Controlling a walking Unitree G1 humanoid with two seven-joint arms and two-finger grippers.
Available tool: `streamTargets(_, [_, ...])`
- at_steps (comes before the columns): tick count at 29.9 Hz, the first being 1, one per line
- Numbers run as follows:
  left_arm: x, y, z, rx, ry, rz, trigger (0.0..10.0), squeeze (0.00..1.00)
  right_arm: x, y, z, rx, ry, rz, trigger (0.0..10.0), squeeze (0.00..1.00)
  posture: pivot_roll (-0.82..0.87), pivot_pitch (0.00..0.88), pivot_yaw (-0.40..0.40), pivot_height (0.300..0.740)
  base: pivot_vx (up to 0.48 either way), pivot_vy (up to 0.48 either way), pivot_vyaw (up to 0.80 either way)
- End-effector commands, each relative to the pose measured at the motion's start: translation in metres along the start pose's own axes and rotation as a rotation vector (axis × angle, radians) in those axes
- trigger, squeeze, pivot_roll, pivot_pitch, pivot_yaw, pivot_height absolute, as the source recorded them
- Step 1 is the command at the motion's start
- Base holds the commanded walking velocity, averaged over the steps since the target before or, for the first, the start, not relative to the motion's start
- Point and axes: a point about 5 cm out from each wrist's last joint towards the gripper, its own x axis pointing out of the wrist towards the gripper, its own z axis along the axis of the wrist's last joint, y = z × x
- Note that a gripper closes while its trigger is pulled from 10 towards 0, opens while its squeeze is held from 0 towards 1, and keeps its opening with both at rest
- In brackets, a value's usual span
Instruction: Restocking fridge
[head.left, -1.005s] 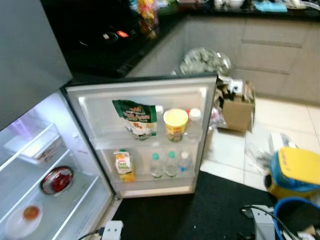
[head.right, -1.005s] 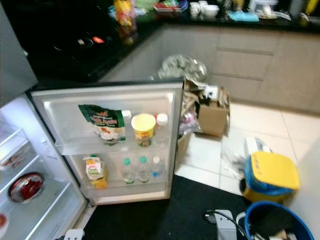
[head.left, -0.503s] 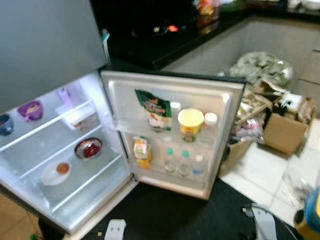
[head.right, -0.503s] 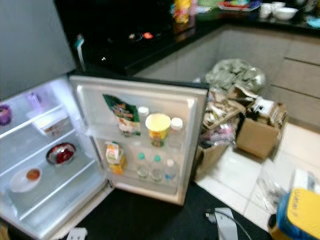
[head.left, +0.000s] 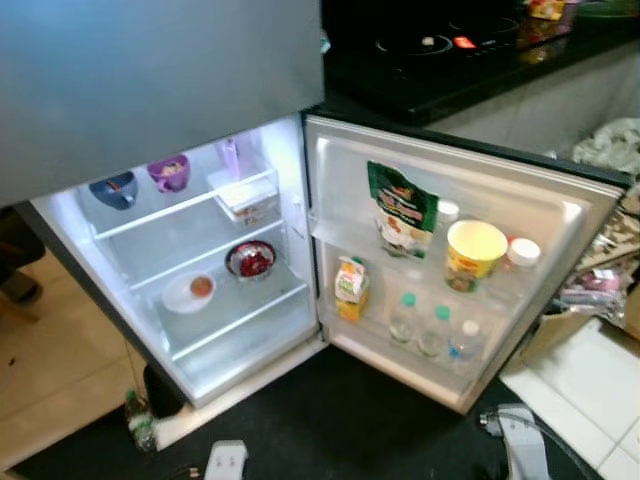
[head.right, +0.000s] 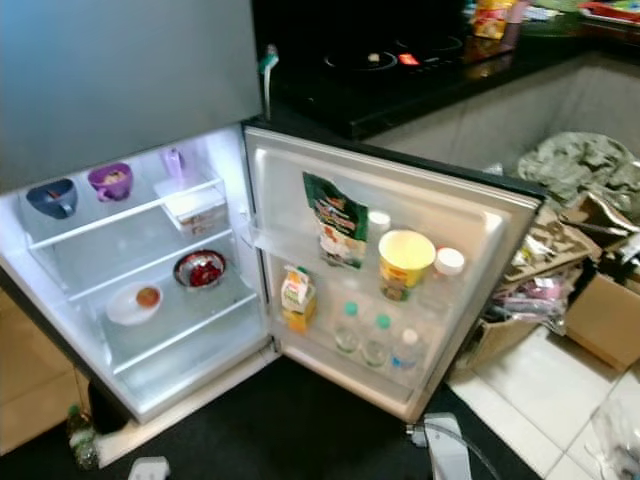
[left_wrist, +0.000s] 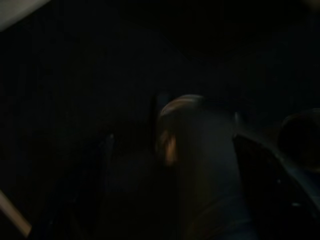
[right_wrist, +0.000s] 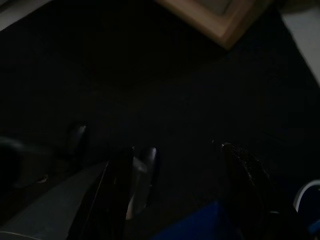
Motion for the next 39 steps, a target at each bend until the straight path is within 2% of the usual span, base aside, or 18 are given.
streamTargets(1, [-0.002,-0.001,-0.011,-0.007,0.041,-0.002,10.0,0.00,0.002,0.006,0.007,0.001,-0.029,0.007,10.0,0.00,-0.07,0.018,-0.014,0.740,0.000,0.000,0.00])
streamTargets(4, [-0.002,-0.001,-0.011,0.004,0.046,-0.010,10.0,0.00,0.002,0.003,0.006,-0.015,-0.023,-0.031,10.0,0.00,-0.07,0.018,-0.011,0.740,0.000,0.000,0.00])
streamTargets(11, [-0.002,-0.002,-0.011,0.011,0.052,-0.027,10.0,0.00,0.000,-0.003,0.001,-0.025,0.002,-0.088,10.0,0.00,-0.07,0.015,-0.010,0.740,0.000,-0.460,0.00])
streamTargets(30, [-0.003,-0.001,-0.013,0.012,0.061,-0.036,10.0,0.00,-0.001,-0.006,-0.004,-0.009,0.023,-0.112,10.0,0.00,-0.07,0.015,-0.008,0.740,0.000,-0.468,0.00])
streamTargets(35, [-0.003,0.000,-0.013,0.014,0.060,-0.035,10.0,0.00,-0.001,-0.007,-0.003,-0.008,0.016,-0.113,10.0,0.00,-0.07,0.015,-0.008,0.740,0.000,-0.469,0.00])
streamTargets(39, [-0.003,0.001,-0.011,0.017,0.059,-0.033,10.0,0.00,-0.001,-0.009,0.007,0.021,-0.032,-0.113,10.0,0.00,-0.07,0.009,-0.005,0.740,0.000,-0.467,0.00])
